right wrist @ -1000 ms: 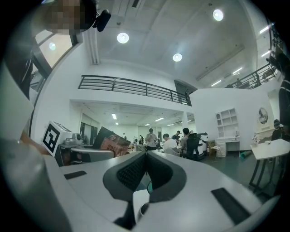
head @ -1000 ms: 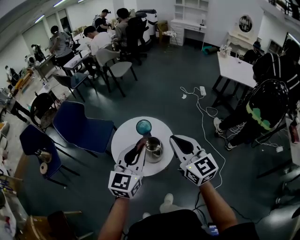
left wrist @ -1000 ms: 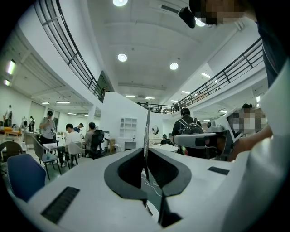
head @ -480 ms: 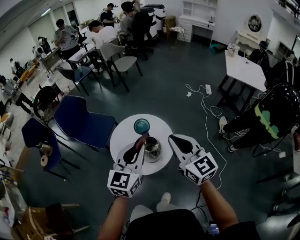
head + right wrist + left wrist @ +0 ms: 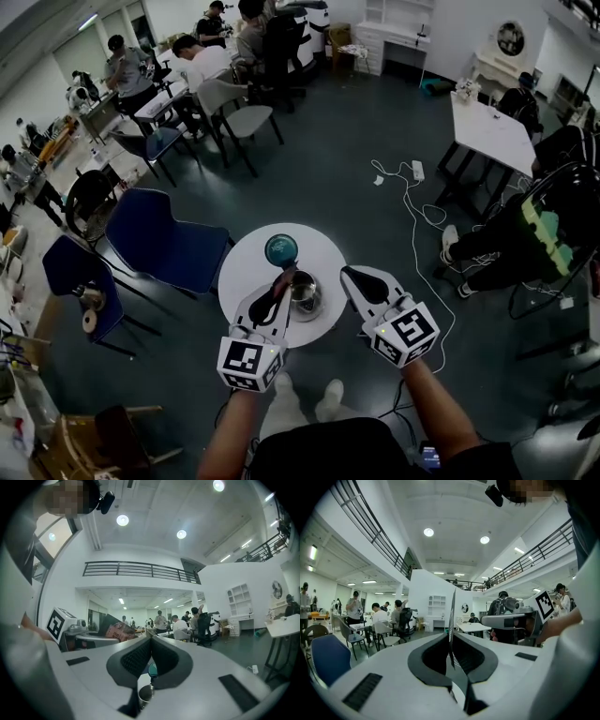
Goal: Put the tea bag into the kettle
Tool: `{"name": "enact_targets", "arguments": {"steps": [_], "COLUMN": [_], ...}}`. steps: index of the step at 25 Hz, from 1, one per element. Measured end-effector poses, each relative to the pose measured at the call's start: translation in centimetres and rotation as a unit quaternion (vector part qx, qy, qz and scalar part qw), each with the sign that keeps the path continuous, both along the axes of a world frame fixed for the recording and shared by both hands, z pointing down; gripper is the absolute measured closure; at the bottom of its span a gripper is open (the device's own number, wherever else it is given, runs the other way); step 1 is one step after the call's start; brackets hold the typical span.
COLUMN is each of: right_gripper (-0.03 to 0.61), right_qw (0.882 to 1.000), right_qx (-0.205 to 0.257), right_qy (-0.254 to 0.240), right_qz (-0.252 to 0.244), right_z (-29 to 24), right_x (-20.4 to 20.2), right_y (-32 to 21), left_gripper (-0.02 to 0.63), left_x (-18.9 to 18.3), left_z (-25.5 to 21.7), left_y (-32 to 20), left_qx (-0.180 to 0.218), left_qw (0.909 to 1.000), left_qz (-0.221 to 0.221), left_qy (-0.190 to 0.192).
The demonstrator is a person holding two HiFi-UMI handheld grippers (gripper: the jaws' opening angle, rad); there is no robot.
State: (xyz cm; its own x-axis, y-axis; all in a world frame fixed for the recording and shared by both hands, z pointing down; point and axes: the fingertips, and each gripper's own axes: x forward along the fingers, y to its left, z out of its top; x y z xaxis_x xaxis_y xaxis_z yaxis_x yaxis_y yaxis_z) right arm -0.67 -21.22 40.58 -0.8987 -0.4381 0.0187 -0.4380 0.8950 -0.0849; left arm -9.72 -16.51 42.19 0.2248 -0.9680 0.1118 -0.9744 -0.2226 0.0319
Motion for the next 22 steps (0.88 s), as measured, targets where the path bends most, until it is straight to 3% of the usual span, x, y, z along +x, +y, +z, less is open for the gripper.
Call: {"name": "enact_targets", "arguments": {"steps": [13,22], "right_gripper": [0.56,0.56], "right_qw": [0.998,0.995], "right_qx": [-0.012,-0.017], "right_qy": [0.009,0.01], "right_qz": [0.059,0.1], "right_z": [1.0,1.5], "right_x": [-3.0,-4.0], "right_y": [-2.0,-3.4], "left_gripper": [0.574,0.574], "left_x": [-3.5,-4.7], "left_z": [2.1,5.3], "left_y": [-3.1,-5.4], "left_qx": [-0.026,-0.066], "left_qw": [0.9979,0.9901], "left_qz": [0.059,0.113], "left_qy": [-0.005,-0.052]}}
